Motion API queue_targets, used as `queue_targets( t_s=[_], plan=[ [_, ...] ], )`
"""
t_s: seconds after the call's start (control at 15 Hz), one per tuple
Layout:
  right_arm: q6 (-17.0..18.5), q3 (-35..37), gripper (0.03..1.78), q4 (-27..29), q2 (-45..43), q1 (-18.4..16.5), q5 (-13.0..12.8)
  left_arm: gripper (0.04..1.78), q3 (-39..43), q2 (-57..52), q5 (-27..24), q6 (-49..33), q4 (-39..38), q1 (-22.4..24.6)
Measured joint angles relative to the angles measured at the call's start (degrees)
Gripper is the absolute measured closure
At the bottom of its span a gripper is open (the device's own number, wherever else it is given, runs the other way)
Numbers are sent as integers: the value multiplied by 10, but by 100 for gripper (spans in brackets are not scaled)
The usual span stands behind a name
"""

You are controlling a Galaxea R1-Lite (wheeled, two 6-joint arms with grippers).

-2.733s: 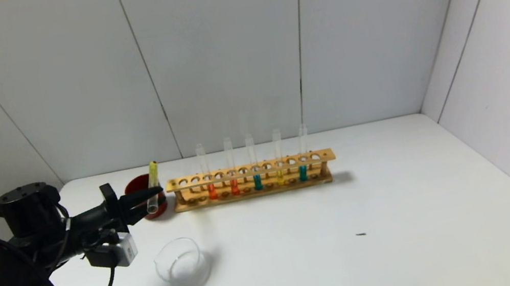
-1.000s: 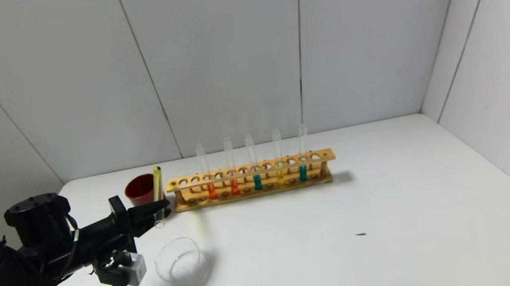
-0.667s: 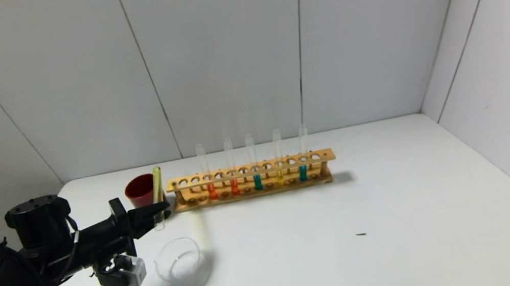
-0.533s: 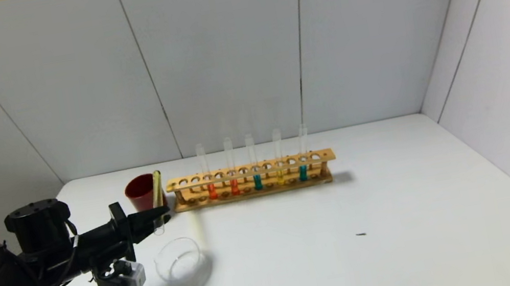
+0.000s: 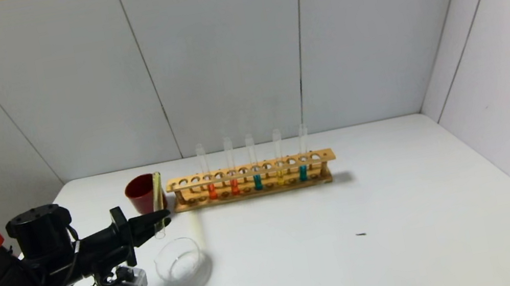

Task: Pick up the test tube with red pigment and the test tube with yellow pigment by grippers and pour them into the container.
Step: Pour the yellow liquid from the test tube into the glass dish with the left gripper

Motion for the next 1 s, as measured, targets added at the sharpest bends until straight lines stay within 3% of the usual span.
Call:
queue_targets(
  t_s=[1.0],
  plan=[
    [0,0,6,0,0,0,0,150,2,20,1,16,-33,3]
  ],
)
